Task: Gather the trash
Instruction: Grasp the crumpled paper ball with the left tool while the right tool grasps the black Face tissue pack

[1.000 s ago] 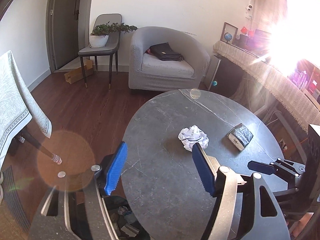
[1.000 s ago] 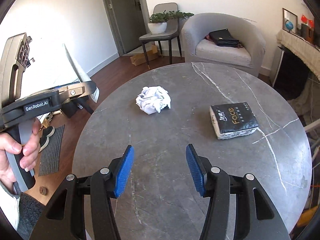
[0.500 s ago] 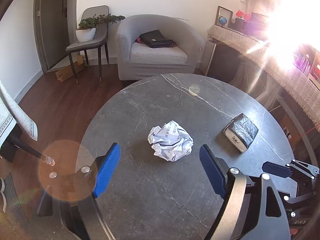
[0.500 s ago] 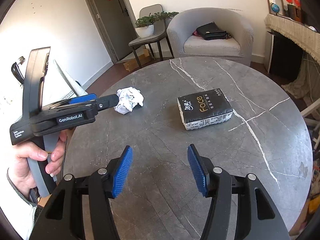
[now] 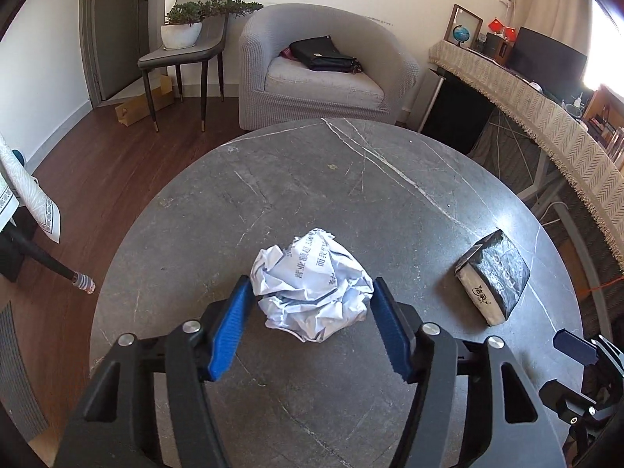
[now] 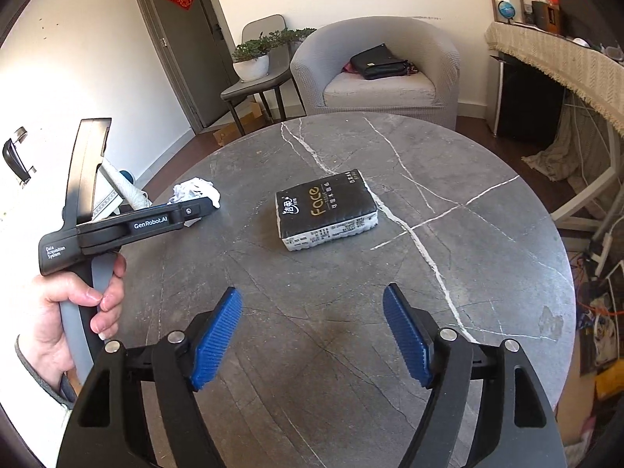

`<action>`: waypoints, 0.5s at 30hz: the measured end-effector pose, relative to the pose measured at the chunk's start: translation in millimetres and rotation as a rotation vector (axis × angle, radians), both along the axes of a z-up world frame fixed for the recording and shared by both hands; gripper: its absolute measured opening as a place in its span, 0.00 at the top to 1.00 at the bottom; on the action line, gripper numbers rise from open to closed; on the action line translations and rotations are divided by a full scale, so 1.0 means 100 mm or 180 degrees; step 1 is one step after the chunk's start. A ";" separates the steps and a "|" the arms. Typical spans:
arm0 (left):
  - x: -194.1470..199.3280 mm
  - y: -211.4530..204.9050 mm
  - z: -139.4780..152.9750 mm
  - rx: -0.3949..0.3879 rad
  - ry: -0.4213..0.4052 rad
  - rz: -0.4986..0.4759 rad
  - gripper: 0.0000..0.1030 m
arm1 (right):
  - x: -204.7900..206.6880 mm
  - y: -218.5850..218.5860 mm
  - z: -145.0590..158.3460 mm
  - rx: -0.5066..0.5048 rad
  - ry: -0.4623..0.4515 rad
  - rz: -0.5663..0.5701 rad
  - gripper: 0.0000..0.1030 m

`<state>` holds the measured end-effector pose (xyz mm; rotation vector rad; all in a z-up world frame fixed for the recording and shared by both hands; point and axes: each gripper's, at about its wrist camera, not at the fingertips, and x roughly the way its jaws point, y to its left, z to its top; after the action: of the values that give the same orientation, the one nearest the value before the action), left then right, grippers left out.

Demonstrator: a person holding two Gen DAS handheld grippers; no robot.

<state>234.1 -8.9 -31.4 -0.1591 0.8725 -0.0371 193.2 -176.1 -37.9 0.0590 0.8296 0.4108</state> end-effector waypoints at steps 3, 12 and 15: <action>-0.02 0.03 0.01 -0.0048 -0.0013 0.0022 0.46 | 0.02 0.00 -0.01 -0.0118 -0.0047 0.0005 0.22; -0.21 -0.03 0.12 0.0053 -0.0110 -0.0143 0.46 | 0.17 0.08 -0.11 -0.0363 -0.0122 0.0145 0.12; -0.26 -0.04 0.12 0.0056 -0.0099 -0.0188 0.46 | 0.23 0.13 -0.14 -0.0313 -0.0022 0.0223 0.11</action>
<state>208.0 -12.5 -19.2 -0.1159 0.8460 -0.0868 216.6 -162.9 -52.1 -0.0628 0.8457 0.4354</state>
